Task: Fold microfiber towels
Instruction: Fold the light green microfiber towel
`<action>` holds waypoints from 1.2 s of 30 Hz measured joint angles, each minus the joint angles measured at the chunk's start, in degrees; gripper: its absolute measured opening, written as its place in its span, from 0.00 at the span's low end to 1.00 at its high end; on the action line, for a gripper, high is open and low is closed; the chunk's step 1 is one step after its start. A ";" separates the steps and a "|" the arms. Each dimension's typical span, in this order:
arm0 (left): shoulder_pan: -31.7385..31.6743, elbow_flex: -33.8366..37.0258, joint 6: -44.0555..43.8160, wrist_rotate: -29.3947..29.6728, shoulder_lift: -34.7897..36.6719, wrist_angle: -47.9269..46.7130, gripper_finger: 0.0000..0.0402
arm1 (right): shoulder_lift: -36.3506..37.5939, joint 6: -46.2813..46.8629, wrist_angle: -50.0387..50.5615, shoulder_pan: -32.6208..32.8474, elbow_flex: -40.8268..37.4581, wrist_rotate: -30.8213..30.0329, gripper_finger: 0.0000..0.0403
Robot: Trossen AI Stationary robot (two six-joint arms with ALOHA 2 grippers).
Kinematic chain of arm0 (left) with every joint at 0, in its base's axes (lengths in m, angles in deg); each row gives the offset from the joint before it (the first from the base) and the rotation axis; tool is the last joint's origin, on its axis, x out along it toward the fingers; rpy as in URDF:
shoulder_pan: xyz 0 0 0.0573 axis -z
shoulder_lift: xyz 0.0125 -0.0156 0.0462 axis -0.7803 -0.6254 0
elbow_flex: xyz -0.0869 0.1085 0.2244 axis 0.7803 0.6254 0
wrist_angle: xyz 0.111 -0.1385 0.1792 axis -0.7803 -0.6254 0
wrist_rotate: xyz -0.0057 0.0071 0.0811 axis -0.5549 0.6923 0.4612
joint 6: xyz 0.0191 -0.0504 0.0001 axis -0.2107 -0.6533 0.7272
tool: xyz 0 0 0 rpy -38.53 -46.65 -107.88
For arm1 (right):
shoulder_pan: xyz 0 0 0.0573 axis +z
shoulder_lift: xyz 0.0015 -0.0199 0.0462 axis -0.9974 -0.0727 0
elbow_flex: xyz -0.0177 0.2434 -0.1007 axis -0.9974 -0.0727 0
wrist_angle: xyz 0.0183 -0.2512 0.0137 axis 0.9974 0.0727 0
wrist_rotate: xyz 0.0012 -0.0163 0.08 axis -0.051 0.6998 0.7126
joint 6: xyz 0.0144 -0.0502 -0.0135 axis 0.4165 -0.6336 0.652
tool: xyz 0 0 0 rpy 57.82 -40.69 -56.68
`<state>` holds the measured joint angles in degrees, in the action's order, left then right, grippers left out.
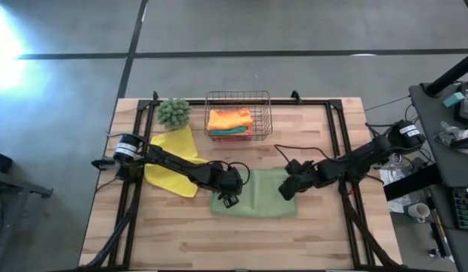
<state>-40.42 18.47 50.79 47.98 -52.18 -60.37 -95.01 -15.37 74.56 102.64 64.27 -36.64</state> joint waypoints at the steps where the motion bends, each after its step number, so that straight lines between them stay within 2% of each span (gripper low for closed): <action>1: 0.00 -0.04 0.00 0.17 0.02 -0.02 0.32 | 0.00 0.91 -0.04 -0.08 -0.22 0.01 0.20; 7: 0.00 0.09 0.15 0.96 0.04 -0.15 0.32 | 0.00 3.47 0.03 -0.19 -1.01 1.08 0.14; 16: 0.00 0.28 -0.15 2.80 0.07 -0.36 0.32 | 0.19 11.61 0.25 -0.25 -2.87 3.50 0.14; 19: 0.00 0.28 -2.79 2.96 0.09 -2.58 0.32 | 0.26 15.07 1.19 0.08 -2.73 4.12 0.13; 27: 0.00 0.33 -6.13 5.11 0.19 -9.59 0.32 | 0.04 22.33 11.81 4.64 2.41 6.39 0.13; 33: 0.99 -0.99 -4.64 5.16 2.80 -9.08 0.32 | 0.07 18.35 12.56 6.24 5.54 3.94 0.13; 36: 1.34 -1.33 -4.48 5.29 5.17 -9.07 0.32 | 0.10 14.76 12.40 6.20 7.71 0.38 0.13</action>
<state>-39.08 17.13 46.30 53.27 -47.01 -69.44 -94.91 -0.61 86.97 108.83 71.98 -36.26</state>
